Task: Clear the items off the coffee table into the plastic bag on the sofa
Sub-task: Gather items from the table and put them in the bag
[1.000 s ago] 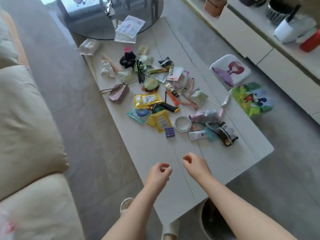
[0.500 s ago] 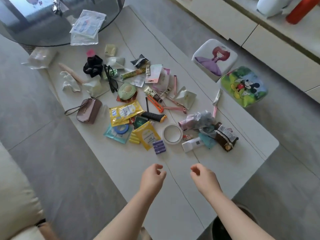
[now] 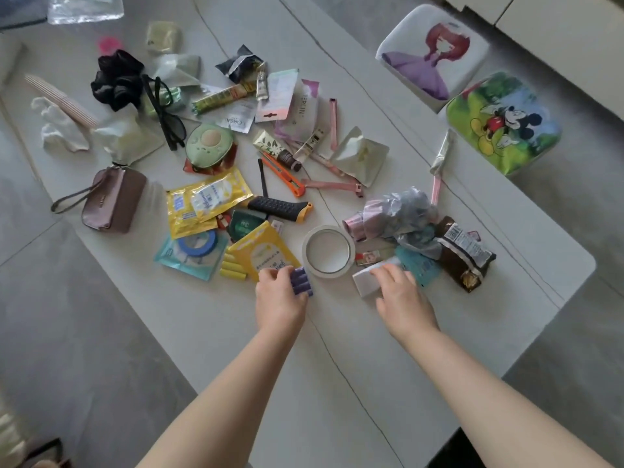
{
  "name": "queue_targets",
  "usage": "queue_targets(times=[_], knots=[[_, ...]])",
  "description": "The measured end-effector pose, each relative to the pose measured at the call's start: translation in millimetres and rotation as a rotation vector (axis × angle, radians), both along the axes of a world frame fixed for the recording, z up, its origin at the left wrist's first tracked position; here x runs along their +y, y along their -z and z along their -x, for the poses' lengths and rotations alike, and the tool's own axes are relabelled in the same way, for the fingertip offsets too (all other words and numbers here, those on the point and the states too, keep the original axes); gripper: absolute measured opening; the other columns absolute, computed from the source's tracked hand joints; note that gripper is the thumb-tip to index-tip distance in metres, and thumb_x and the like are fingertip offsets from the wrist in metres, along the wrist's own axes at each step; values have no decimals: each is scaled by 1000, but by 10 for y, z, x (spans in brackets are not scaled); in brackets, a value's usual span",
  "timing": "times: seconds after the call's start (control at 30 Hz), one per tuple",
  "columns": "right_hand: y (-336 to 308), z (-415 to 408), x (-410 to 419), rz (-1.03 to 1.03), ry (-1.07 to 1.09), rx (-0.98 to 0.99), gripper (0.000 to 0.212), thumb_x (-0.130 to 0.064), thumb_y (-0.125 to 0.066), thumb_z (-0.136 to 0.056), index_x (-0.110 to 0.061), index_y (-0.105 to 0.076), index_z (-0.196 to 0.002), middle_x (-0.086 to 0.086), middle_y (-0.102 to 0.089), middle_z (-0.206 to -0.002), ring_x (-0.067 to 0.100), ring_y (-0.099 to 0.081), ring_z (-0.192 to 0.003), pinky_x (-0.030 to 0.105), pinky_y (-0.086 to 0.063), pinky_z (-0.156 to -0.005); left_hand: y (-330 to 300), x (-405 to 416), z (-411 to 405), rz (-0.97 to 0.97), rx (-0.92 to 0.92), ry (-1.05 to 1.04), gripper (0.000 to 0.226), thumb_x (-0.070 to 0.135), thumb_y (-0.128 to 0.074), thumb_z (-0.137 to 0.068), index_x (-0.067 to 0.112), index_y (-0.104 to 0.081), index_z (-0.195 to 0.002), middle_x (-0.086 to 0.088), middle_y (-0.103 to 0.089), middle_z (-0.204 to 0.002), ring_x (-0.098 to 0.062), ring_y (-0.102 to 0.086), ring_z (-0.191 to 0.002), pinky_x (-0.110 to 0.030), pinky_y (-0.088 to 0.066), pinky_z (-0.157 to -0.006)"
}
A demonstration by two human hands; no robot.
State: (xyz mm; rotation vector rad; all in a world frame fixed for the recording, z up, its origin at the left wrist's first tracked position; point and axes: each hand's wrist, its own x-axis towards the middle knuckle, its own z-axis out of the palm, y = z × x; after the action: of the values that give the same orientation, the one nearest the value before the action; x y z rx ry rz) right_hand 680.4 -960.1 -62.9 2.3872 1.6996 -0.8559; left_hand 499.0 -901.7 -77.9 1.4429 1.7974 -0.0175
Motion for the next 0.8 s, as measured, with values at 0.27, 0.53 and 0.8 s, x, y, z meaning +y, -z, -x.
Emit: queue_targets(times=[0.27,0.53,0.8], knots=[[138,-143,125,-46,-213,-232,55,-2,-52,-86,-18,-33,-136,4,-38,-138,26,-37,-122,35,-35,-98,154,-105,-88,-15,68,-58,65,26,-73,-76,24,-42,-134,-7,-38,-127,-26,-47,-117,-32,-43,-95],[143,-224,172,-79,-438,-258,58,-1,-50,-86,-9,-32,-140,13,-38,-142,31,-36,-131,39,-32,-103,169,-149,-178,25,193,-55,63,41,-76,-71,14,-44,-118,-8,-46,-120,-28,-43,-118,-38,-42,-96],[176,-187,-7,-228,-270,-15,47,-33,-69,-75,-8,-58,-113,7,-63,-98,27,-62,-88,37,-50,-77,90,-192,-277,68,-26,-95,37,24,-72,-78,12,-40,-91,-3,-55,-87,-27,-53,-82,-31,-40,-66]])
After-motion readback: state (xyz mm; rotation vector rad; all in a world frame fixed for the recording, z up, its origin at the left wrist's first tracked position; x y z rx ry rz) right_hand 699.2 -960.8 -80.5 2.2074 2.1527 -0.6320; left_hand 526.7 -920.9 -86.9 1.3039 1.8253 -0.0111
